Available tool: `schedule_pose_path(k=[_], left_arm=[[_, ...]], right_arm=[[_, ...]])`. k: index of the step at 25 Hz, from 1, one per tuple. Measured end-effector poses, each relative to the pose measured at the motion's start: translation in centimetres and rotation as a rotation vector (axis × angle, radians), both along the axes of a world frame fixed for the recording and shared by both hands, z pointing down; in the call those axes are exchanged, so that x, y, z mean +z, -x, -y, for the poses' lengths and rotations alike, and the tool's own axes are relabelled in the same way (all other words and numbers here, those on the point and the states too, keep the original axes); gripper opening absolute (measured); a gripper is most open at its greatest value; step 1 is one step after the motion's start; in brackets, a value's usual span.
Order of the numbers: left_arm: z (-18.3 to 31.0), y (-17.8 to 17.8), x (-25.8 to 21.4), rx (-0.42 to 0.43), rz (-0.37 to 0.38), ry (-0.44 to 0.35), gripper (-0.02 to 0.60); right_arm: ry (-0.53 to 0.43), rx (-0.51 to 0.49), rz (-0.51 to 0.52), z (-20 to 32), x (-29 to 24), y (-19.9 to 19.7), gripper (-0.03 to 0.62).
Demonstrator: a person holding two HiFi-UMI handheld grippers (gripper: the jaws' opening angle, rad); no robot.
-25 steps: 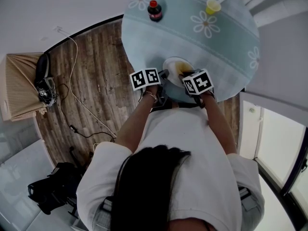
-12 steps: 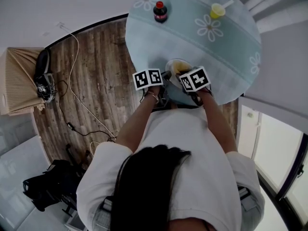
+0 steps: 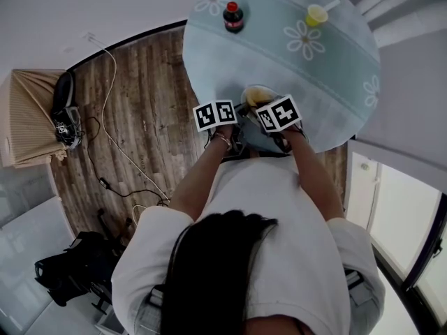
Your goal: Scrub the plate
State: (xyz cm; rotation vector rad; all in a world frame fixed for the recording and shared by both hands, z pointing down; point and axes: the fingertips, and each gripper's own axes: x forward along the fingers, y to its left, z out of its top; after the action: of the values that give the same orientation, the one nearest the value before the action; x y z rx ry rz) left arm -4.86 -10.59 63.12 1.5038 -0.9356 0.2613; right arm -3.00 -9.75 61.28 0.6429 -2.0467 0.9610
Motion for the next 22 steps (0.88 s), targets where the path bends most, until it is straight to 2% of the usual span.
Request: schedule_pose_path(k=[14, 22], left_arm=[[0.1, 0.1, 0.0, -0.017, -0.002, -0.001, 0.044], [0.1, 0.2, 0.0, -0.022, 0.003, 0.000, 0.044]], right_arm=[[0.025, -0.011, 0.014, -1.0, -0.1, 0.0, 0.061], [0.045, -0.046, 0.008, -2.7, -0.3, -1.2, 0.061]])
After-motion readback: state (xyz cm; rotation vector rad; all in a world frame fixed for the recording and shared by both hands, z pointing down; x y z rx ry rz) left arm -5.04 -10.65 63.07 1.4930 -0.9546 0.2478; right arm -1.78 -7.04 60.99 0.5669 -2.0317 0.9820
